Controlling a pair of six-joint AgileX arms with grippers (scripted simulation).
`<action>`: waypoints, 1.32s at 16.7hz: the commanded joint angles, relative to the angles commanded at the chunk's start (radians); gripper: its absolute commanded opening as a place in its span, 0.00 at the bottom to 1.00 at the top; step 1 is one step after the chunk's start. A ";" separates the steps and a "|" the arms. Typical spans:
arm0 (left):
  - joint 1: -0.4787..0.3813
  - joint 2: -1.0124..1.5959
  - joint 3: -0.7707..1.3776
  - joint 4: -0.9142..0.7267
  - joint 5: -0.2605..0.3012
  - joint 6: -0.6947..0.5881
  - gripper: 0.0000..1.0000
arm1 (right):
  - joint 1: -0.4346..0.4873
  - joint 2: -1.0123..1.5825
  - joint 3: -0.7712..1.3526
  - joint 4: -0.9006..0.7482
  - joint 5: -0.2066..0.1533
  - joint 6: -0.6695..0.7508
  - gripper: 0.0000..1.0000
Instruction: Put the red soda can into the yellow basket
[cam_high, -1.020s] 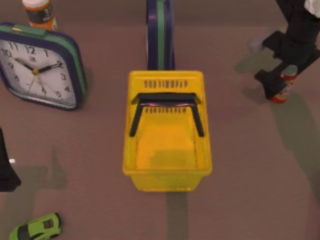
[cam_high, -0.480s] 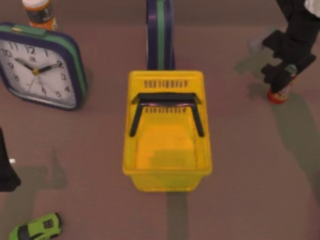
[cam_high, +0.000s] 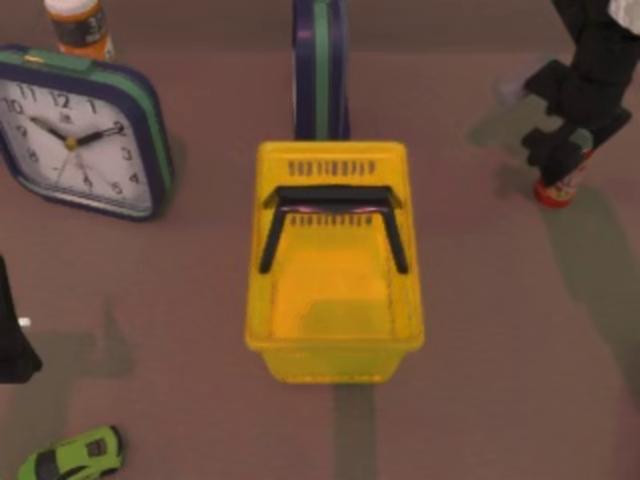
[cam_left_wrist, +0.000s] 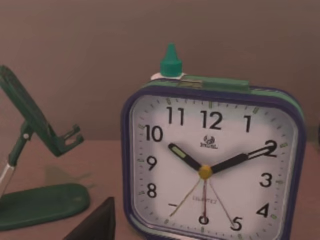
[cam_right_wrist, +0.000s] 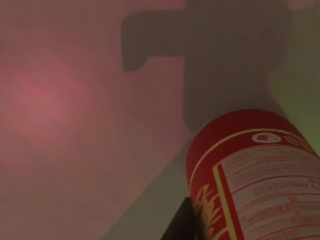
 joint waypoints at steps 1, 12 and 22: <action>0.000 0.000 0.000 0.000 0.000 0.000 1.00 | 0.000 0.000 0.000 0.000 0.000 0.000 0.00; 0.000 0.000 0.000 0.000 0.000 0.000 1.00 | 0.039 -0.046 -0.165 0.256 -0.148 0.073 0.00; 0.000 0.000 0.000 0.000 0.000 0.000 1.00 | 0.140 -0.242 -0.655 1.134 -0.619 0.333 0.00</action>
